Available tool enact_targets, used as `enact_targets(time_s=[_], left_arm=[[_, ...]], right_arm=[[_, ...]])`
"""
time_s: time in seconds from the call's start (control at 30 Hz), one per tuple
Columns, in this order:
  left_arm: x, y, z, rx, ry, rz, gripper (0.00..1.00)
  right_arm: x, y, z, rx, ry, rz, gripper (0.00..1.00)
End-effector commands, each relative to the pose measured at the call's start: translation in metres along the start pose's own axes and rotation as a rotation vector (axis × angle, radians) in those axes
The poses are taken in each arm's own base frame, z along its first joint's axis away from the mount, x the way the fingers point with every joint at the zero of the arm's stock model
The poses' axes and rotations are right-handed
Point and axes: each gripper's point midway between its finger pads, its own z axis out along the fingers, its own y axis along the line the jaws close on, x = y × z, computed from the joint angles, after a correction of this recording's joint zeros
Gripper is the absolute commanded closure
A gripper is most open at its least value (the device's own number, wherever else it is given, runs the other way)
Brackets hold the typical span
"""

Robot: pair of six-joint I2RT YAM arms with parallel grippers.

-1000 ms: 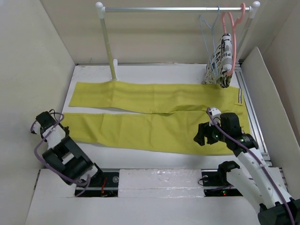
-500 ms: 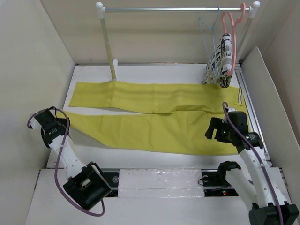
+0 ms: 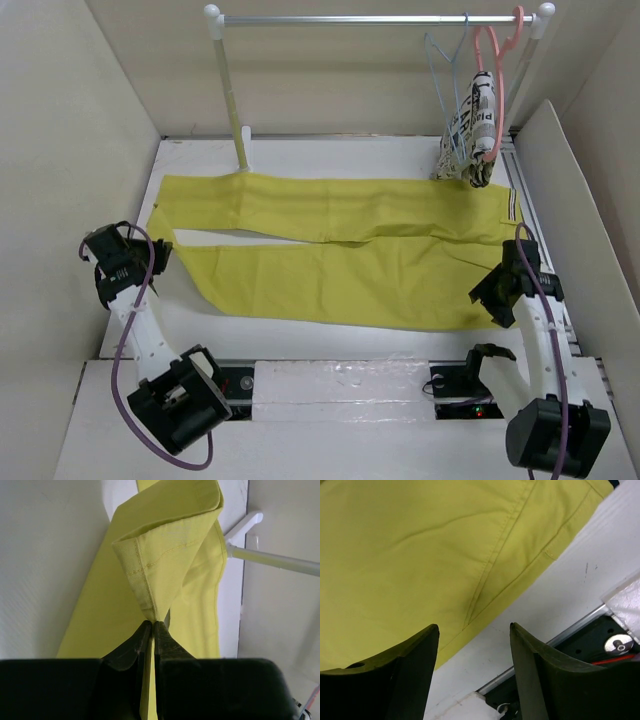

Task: Place the trousers on the hanger
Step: Fold the trousers at the center of the board.

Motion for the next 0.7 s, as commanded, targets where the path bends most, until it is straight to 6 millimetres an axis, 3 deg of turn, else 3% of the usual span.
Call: enact_targets(time_s=[0.0, 0.07, 0.27, 0.57, 0.67], left_arm=[[-0.009, -0.033, -0.010, 0.090, -0.012, 0.022, 1.00], [-0.011, -0.045, -0.010, 0.116, -0.010, 0.037, 1.00], [-0.013, -0.052, -0.005, 0.145, -0.001, 0.031, 1.00], [-0.018, -0.047, 0.013, 0.147, -0.019, 0.017, 1.00], [-0.021, -0.045, 0.017, 0.142, -0.031, 0.017, 1.00]], right_arm=[[0.001, -0.007, -0.001, 0.065, 0.007, 0.114, 0.37], [0.017, -0.001, 0.012, 0.047, 0.038, 0.145, 0.40], [0.042, 0.018, 0.016, -0.011, 0.055, 0.181, 0.44], [0.055, 0.020, 0.036, 0.114, 0.139, 0.142, 0.46], [0.049, 0.023, 0.039, 0.135, 0.130, 0.143, 0.47]])
